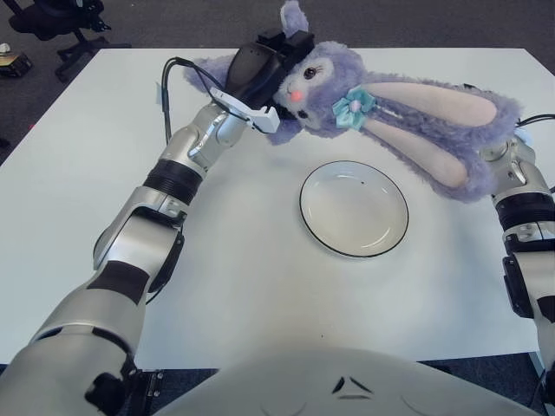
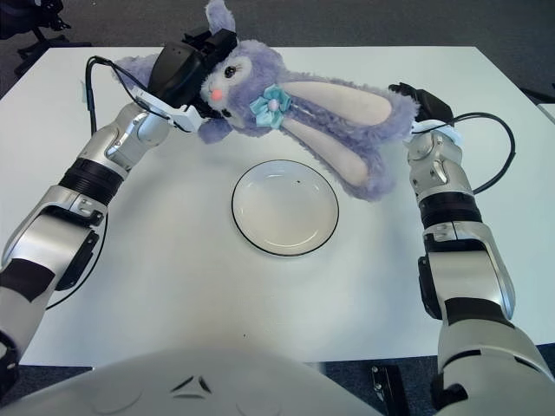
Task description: Put the doll into the plate.
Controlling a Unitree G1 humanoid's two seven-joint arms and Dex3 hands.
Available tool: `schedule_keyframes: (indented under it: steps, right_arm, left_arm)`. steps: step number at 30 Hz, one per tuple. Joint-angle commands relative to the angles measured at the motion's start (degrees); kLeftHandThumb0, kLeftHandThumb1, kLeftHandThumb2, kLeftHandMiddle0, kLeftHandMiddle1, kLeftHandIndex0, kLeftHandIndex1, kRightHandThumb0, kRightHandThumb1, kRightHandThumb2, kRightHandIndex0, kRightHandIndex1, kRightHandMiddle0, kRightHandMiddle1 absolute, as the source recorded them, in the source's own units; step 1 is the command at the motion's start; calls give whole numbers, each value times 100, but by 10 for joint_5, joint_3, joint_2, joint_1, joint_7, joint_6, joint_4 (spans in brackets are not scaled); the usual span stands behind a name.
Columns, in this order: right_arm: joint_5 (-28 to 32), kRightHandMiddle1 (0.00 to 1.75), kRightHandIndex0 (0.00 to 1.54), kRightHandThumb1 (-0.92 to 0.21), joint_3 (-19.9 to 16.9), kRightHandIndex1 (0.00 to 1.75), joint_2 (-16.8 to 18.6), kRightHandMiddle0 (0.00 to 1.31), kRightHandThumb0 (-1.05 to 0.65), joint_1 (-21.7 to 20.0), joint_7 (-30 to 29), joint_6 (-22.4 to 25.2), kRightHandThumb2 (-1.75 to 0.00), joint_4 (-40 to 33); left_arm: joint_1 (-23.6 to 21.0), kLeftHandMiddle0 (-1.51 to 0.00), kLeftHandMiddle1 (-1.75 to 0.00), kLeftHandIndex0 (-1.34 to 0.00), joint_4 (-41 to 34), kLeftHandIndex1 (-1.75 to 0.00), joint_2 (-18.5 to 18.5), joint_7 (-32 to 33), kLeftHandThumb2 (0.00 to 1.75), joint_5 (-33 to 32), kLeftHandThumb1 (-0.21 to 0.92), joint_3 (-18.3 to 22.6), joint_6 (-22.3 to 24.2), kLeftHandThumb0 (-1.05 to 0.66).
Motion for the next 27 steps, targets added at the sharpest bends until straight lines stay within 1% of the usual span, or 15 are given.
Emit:
schedule_keyframes:
  steps: [1,3,7,15,17,21,27]
  right_arm:
    - [6,3,53,-92,2,1,-5,42,-58,-20,-5,1,-59,16]
    - [7,3,53,-92,3,1,-3,42,-58,-24,-5,6,-58,22]
    - [7,3,53,-92,6,1,-2,41,-57,-28,-9,6,-58,33]
    - [9,3,54,-92,12,1,-2,42,-56,-32,-17,1,-58,48]
    - [9,3,54,-92,13,1,-2,42,-56,-33,-18,0,-58,51]
    - [10,3,55,-92,15,1,-2,42,-56,-36,-22,-3,-58,59]
    - [10,3,55,-92,17,1,-1,42,-56,-41,-26,-7,-58,72]
  left_arm:
    - [-21,-85,-175,-66,9,-175,-9,-6,98,-13,42,-4,-15,10]
    - [-23,-85,-175,-66,14,-175,-15,-10,100,-17,41,-5,-21,11]
    - [-21,-85,-175,-66,10,-175,-32,-31,105,-28,39,-7,-15,12]
    - [-6,-85,-175,-66,-17,-175,-51,-108,108,-67,38,0,15,14]
    - [-4,-85,-175,-66,-22,-175,-53,-118,108,-73,38,1,18,14]
    - [0,-85,-175,-65,-22,-175,-60,-143,109,-94,38,-1,15,14]
    - [-3,-84,-175,-65,-3,-175,-66,-153,109,-105,38,-6,-8,15]
